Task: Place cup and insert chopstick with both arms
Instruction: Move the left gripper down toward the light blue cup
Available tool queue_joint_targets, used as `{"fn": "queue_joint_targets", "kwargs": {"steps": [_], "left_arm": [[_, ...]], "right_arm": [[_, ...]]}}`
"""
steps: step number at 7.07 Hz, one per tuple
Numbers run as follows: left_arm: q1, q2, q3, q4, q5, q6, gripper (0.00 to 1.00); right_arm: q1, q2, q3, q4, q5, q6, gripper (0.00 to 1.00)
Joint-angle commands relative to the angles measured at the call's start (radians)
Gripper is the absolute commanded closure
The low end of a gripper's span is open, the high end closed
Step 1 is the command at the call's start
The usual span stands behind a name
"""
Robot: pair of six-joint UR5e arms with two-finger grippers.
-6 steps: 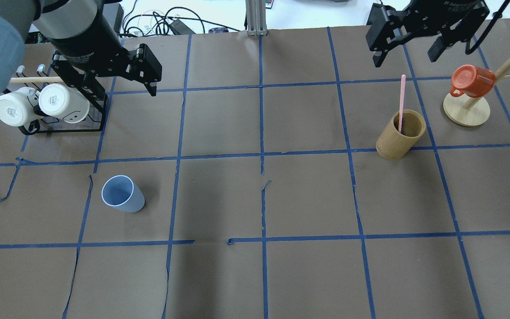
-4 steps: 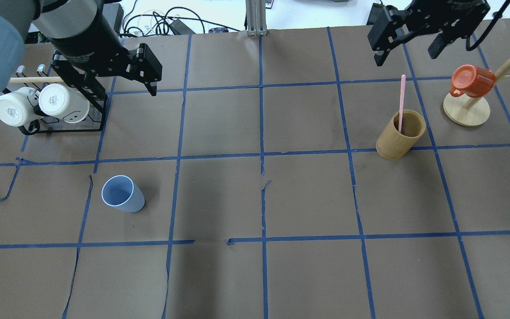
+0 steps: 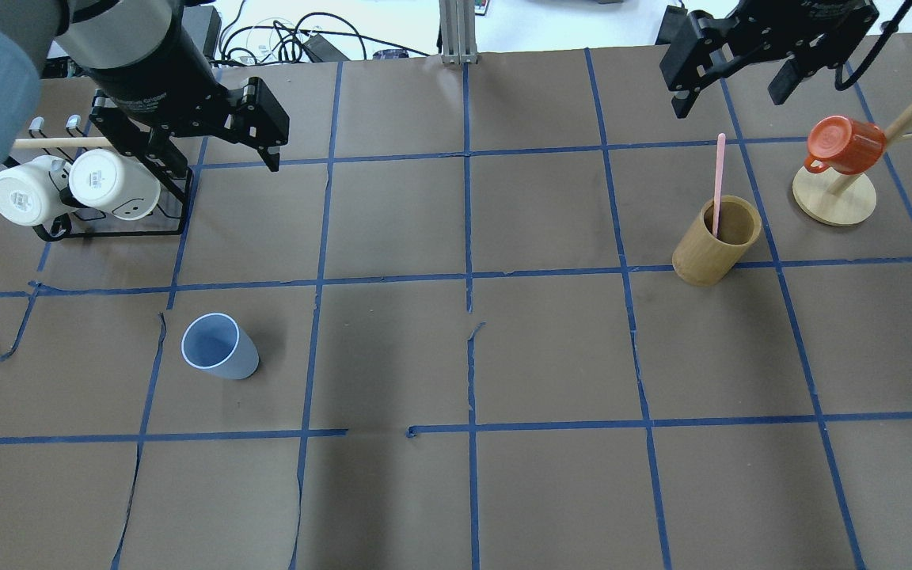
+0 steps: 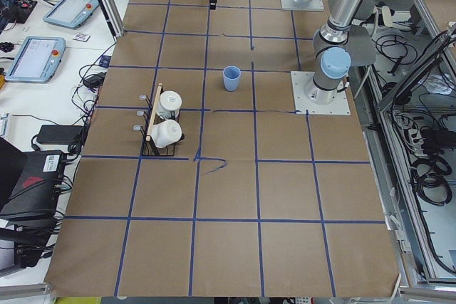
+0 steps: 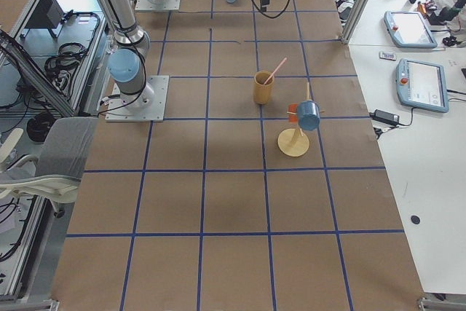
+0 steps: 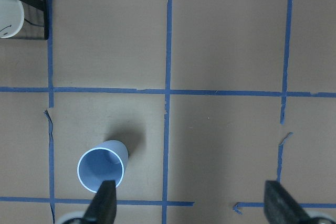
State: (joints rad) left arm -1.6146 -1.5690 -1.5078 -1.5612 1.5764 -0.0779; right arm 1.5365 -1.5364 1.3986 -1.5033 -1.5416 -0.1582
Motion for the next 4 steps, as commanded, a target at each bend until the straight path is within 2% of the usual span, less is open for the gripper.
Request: {"fn": "queue_joint_targets", "kwargs": {"steps": [1, 2, 4], "left_arm": [[0.002, 0.004, -0.006, 0.001, 0.002, 0.003, 0.00], [0.002, 0.009, -0.011, 0.000, 0.005, 0.010, 0.00], [0.009, 0.007, -0.011, 0.001, 0.002, 0.012, 0.00]], "right_arm": [[0.002, -0.002, 0.028, -0.037, 0.009, 0.006, 0.00], [0.007, -0.001, 0.045, -0.117, 0.011, 0.006, 0.00], [0.007, -0.022, 0.080, -0.124, 0.003, 0.005, 0.00]]}}
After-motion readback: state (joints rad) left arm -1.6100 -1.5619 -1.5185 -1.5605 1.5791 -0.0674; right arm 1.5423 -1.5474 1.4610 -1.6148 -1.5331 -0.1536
